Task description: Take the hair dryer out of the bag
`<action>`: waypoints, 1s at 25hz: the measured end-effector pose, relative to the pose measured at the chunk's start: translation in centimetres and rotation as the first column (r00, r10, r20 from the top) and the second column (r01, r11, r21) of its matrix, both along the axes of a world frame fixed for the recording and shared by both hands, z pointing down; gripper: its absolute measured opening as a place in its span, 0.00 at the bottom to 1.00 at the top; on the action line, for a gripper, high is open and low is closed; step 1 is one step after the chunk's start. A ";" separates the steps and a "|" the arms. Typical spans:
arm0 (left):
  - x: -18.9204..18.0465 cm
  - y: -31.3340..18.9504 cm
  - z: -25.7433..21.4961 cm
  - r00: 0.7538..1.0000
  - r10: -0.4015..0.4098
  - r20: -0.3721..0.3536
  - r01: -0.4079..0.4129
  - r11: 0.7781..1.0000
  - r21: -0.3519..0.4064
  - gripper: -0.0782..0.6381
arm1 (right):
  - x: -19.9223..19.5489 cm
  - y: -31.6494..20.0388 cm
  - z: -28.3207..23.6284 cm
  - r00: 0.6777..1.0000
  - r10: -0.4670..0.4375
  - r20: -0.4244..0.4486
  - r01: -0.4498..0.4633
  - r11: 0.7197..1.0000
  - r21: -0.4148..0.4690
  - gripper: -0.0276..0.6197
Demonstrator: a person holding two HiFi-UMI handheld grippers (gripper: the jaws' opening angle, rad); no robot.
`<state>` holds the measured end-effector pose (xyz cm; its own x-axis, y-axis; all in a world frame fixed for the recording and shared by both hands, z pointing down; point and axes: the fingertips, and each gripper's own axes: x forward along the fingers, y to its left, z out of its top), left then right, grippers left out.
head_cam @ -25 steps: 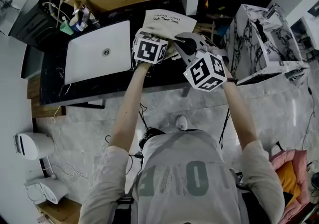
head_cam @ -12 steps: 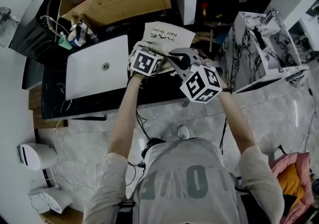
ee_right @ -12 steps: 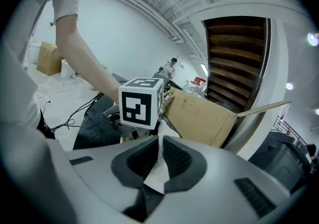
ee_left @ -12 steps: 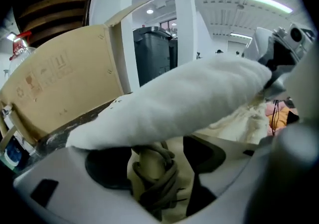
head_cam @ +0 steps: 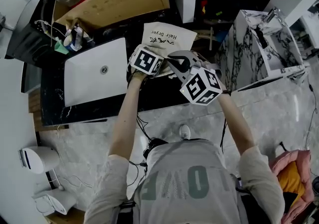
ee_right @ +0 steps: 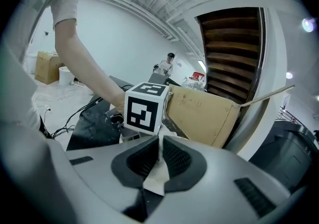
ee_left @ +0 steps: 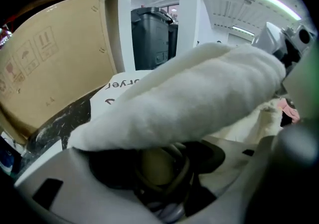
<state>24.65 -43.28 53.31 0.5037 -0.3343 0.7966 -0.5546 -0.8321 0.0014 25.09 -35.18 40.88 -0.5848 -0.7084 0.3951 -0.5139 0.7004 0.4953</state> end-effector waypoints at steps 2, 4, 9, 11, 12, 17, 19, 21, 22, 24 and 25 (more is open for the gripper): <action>0.1 0.0 0.0 1.000 0.001 -0.001 -0.001 1.000 0.009 0.54 | 0.2 0.0 0.2 1.000 0.005 0.008 -0.005 1.000 -0.007 0.12; 0.0 0.0 0.0 1.000 0.002 -0.003 -0.002 1.000 0.009 0.54 | 0.2 0.0 0.4 1.000 0.009 0.016 -0.009 1.000 -0.015 0.12; 0.0 0.0 0.1 1.000 0.002 -0.002 -0.002 1.000 0.000 0.54 | -0.1 0.0 0.8 1.000 0.002 0.006 -0.002 1.000 -0.020 0.12; 0.0 -0.1 0.1 1.000 -0.005 -0.004 0.005 1.000 -0.007 0.54 | -0.2 -0.1 0.8 1.000 0.006 0.002 -0.006 1.000 -0.018 0.12; -0.1 -0.1 0.1 1.000 -0.008 -0.006 0.008 1.000 -0.011 0.53 | -0.2 -0.1 0.8 1.000 0.008 0.001 -0.008 1.000 -0.017 0.12; -0.1 -0.1 0.0 1.000 -0.029 0.004 0.029 1.000 -0.001 0.50 | 0.0 -0.1 0.7 1.000 0.031 -0.005 -0.031 0.999 -0.005 0.12; -0.1 0.0 -0.2 0.999 -0.053 0.004 0.053 0.999 0.003 0.50 | 0.1 -0.1 0.5 0.999 0.044 -0.009 -0.044 0.999 0.005 0.12; -0.1 0.4 -0.4 0.997 -0.082 -0.004 0.082 0.997 -0.007 0.50 | 0.3 -0.2 0.2 0.998 0.060 -0.011 -0.060 0.998 0.016 0.12; -0.1 0.8 -0.6 0.996 -0.093 -0.008 0.093 0.996 -0.011 0.49 | 0.5 -0.2 0.1 0.998 0.068 -0.012 -0.068 0.997 0.022 0.11; 0.1 1.5 -1.2 0.995 -0.101 -0.014 0.101 0.995 -0.004 0.49 | 0.8 -0.3 -0.2 0.996 0.084 -0.014 -0.083 0.996 0.035 0.11; 0.3 1.8 -1.6 0.995 -0.100 -0.017 0.101 0.995 0.005 0.49 | 0.9 -0.4 -0.4 0.996 0.090 -0.014 -0.089 0.995 0.042 0.11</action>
